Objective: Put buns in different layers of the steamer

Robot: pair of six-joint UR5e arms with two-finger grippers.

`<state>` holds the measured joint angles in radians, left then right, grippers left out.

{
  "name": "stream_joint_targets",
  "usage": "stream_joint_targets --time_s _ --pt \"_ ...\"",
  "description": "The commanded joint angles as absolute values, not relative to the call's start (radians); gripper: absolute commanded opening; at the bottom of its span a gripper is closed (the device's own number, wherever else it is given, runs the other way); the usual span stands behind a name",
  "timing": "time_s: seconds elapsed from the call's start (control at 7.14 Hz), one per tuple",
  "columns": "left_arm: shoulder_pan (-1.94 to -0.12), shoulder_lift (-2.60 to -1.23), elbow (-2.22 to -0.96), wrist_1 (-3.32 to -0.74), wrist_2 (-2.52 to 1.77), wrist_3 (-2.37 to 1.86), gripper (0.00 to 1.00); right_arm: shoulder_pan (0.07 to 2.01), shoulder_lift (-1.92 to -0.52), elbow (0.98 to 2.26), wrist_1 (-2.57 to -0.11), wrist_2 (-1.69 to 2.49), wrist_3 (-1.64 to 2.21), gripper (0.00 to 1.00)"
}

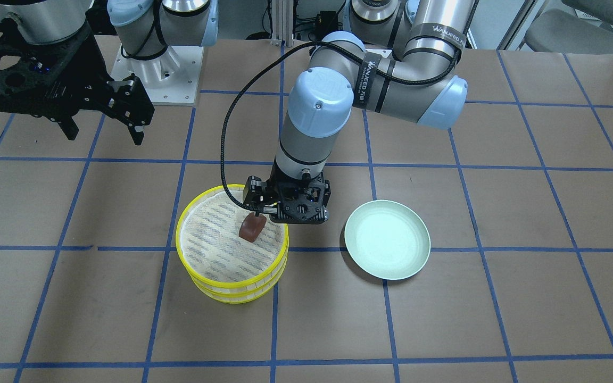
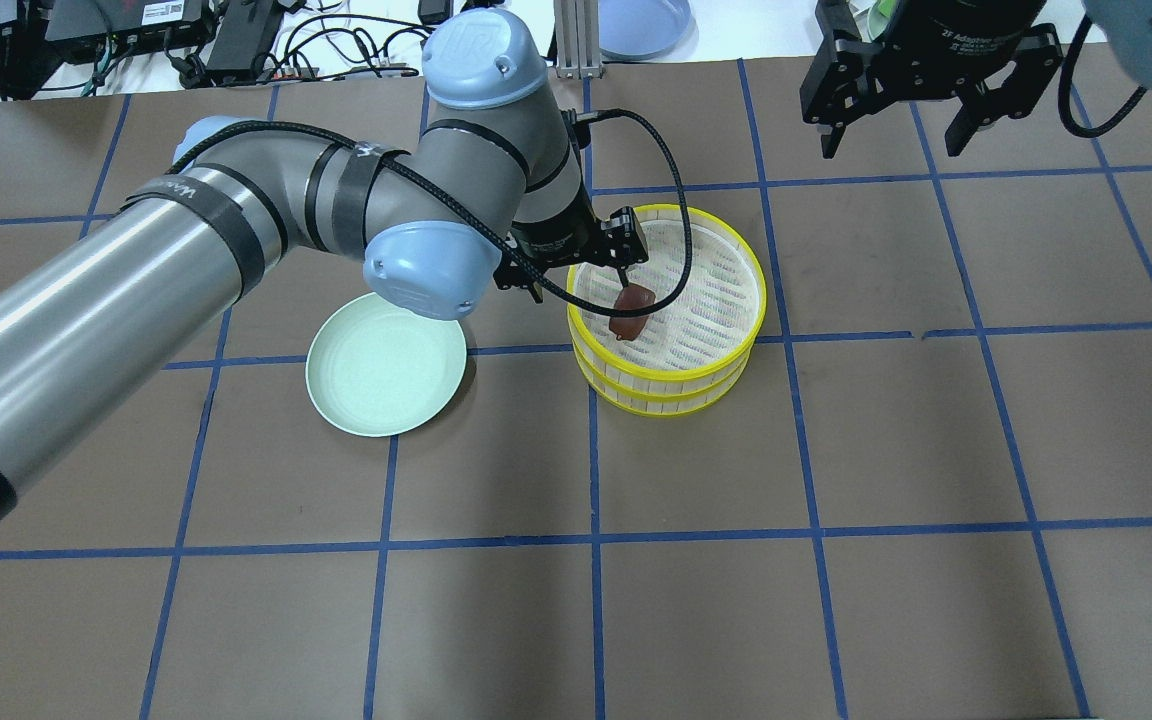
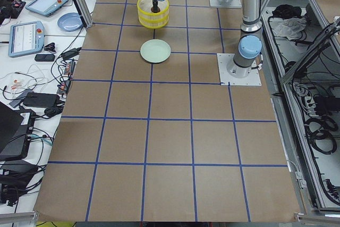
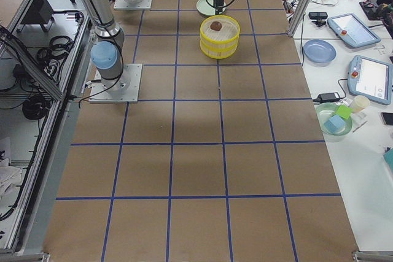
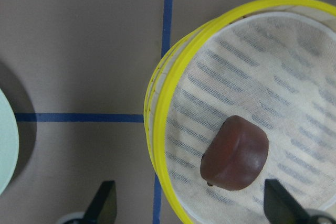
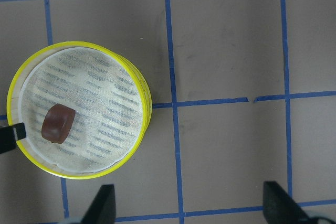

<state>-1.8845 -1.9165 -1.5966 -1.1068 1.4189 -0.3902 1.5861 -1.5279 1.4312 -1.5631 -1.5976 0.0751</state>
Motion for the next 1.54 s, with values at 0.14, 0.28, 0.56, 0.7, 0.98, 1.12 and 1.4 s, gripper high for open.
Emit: stream_joint_targets --time_s 0.14,0.28,0.56,0.7,0.98,1.12,1.4 --pt "-1.79 -1.83 -1.594 -1.179 1.42 -0.252 1.0 1.586 -1.526 1.431 -1.563 -1.597 0.078 1.0" --pt "-1.757 -1.789 -1.591 -1.225 1.422 -0.2 1.0 1.586 -1.526 1.433 -1.563 -1.597 0.077 1.0" --pt "-1.671 -1.696 -1.583 -1.3 1.434 -0.152 1.0 1.588 -1.528 1.433 -1.563 -1.598 0.074 1.0" --pt "-1.649 -1.662 -1.563 -1.368 1.536 -0.15 1.0 1.586 -1.528 1.433 -1.563 -1.597 0.077 1.0" --pt "-1.618 -1.622 -1.45 -1.528 1.583 -0.15 1.0 1.586 -1.528 1.433 -1.562 -1.595 0.077 1.0" --pt "-1.6 -1.62 -1.416 -1.59 1.563 -0.147 1.0 1.586 -1.528 1.433 -1.562 -1.595 0.075 1.0" --pt "-1.592 -1.608 -1.42 -1.589 1.568 -0.091 1.0 1.588 -1.528 1.433 -1.559 -1.597 0.074 1.0"
